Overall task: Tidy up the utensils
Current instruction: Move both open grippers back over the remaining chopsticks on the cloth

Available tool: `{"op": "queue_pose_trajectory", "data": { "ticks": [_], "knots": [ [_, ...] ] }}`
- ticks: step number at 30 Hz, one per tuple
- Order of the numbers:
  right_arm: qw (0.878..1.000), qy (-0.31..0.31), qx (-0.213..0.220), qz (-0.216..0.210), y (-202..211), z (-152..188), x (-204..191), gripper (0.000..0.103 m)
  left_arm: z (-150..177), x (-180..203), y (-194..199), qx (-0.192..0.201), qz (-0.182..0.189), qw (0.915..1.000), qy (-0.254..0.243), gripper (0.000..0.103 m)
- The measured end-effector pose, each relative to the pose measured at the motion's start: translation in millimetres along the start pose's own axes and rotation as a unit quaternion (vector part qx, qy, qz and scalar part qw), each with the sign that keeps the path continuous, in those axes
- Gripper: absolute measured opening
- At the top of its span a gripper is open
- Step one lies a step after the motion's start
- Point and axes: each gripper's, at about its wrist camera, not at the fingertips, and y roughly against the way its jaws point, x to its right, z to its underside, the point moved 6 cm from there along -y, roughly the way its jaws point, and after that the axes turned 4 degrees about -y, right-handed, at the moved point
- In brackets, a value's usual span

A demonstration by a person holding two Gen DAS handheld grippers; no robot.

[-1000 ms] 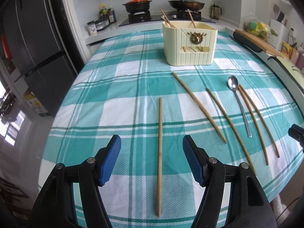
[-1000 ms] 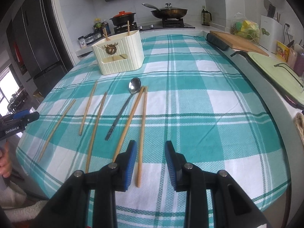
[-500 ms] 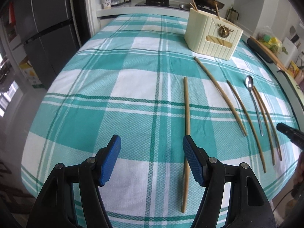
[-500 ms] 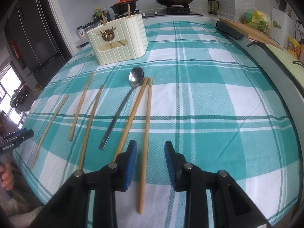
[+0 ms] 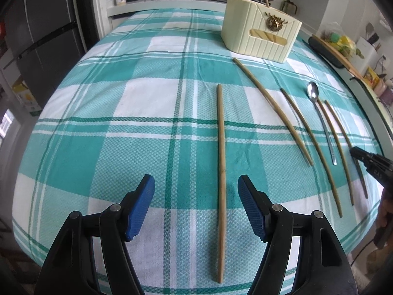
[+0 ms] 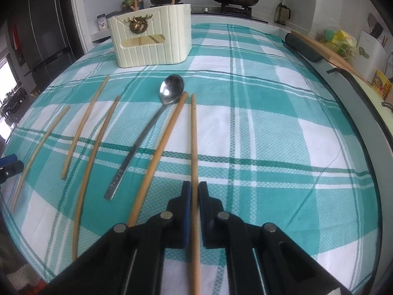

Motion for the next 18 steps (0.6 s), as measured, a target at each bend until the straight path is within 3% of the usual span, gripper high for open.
{"op": "queue_pose_trajectory", "data": {
  "ticks": [7, 10, 12, 18],
  "knots": [
    [0.998, -0.027, -0.021, 0.047, 22, 25, 34, 0.007, -3, 4, -9, -0.011, -0.005, 0.9996, -0.024, 0.072],
    [0.999, -0.024, -0.033, 0.034, 24, 27, 36, 0.016, -13, 9, -13, -0.010, 0.000, 0.9994, -0.034, 0.072],
    [0.999, -0.027, -0.033, 0.024, 23, 24, 38, 0.030, -18, 10, -18, -0.013, 0.005, 0.9992, -0.037, 0.072],
    [0.999, -0.020, -0.036, 0.002, 13, 14, 37, 0.030, -28, 13, -34, -0.024, -0.004, 0.9979, -0.059, 0.072]
  ]
}}
